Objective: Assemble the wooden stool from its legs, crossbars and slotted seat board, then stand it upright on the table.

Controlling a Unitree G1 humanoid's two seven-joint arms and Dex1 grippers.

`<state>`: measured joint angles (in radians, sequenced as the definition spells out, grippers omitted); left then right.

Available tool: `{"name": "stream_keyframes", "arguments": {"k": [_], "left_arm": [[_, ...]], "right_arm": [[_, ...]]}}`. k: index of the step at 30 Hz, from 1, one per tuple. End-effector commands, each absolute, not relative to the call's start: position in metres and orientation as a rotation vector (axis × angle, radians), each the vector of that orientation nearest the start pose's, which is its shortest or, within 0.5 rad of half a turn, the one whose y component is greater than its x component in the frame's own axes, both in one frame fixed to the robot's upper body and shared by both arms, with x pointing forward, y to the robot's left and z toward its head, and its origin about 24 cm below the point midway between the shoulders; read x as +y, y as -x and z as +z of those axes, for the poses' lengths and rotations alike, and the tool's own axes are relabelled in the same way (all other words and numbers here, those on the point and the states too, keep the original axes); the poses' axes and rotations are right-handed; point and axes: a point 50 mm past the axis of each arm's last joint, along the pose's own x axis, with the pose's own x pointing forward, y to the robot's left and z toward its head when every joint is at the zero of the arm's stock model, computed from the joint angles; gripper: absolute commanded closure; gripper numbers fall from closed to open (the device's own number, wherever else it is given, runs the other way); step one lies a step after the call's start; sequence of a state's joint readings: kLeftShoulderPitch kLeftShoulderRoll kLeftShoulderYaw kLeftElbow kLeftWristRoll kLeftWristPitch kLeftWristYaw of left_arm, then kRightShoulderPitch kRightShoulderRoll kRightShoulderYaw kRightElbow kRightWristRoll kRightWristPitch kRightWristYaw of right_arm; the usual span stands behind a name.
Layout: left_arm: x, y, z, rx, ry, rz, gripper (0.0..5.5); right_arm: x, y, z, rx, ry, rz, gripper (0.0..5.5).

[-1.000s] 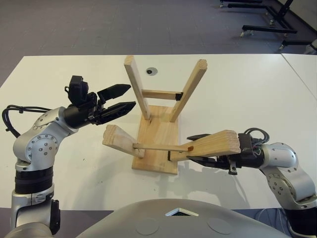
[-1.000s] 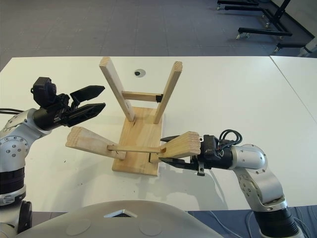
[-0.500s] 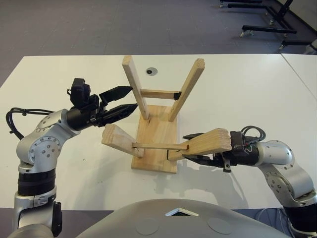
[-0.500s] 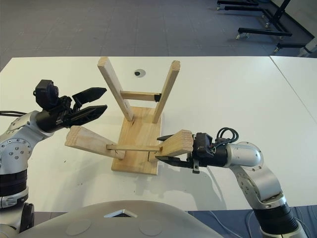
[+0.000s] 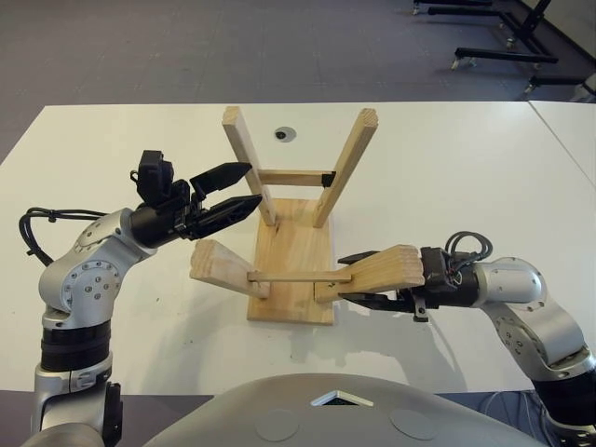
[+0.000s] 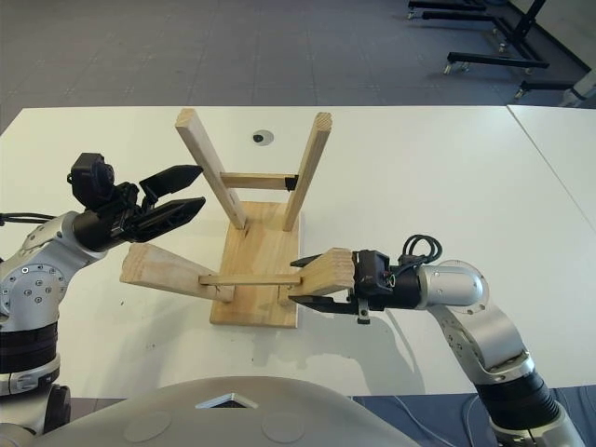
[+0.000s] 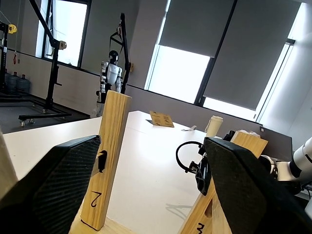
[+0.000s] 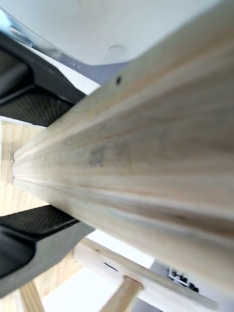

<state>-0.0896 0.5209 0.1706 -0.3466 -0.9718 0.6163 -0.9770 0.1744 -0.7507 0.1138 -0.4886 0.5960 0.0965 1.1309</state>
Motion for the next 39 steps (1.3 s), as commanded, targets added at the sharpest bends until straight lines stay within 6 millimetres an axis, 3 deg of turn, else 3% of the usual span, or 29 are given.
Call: {"name": "stream_keyframes", "arguments": {"k": [1,14,26,39], "left_arm": [[0.178,-0.223,0.146,-0.031,0.387,-1.232,1.62],[0.174,-0.224,0.145,-0.032,0.39,-1.245,1.62],[0.173,-0.223,0.144,-0.039,0.392,-1.239,1.62],[0.172,-0.224,0.144,-0.041,0.394,-1.238,1.62]], "right_arm": [[-0.162,-0.166,0.095,0.165,0.133,1.474,3.44],[-0.163,-0.172,0.084,0.21,0.166,1.454,3.44],[-0.152,-0.177,0.111,0.213,0.103,1.451,3.44],[-0.144,-0.186,0.13,0.034,0.289,1.469,3.44]]}}
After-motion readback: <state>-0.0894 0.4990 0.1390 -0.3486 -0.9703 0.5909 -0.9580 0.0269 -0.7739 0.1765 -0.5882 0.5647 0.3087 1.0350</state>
